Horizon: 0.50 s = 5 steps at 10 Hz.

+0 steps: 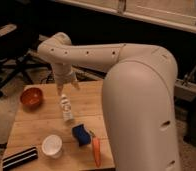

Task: Stand the bottle upright

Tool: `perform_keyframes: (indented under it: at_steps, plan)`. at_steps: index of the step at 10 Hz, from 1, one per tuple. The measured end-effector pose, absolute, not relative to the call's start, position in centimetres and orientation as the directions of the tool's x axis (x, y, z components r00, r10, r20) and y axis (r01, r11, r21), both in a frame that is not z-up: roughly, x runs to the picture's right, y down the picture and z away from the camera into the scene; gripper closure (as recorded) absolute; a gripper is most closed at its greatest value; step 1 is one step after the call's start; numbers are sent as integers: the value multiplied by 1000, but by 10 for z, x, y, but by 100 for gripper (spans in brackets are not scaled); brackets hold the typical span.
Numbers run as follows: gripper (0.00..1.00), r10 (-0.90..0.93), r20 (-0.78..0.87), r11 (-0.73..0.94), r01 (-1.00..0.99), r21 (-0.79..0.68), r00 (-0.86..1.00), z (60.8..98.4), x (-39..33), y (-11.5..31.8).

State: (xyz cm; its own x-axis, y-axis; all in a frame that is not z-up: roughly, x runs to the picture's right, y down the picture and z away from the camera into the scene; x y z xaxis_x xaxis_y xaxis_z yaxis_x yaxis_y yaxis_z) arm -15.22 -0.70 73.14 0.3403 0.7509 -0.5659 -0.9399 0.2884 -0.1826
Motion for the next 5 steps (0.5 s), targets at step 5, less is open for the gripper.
perform_keyframes:
  at_steps: [5]
  plan:
    - [35,710,-584,328,-919,-219,393,769,-194,-32]
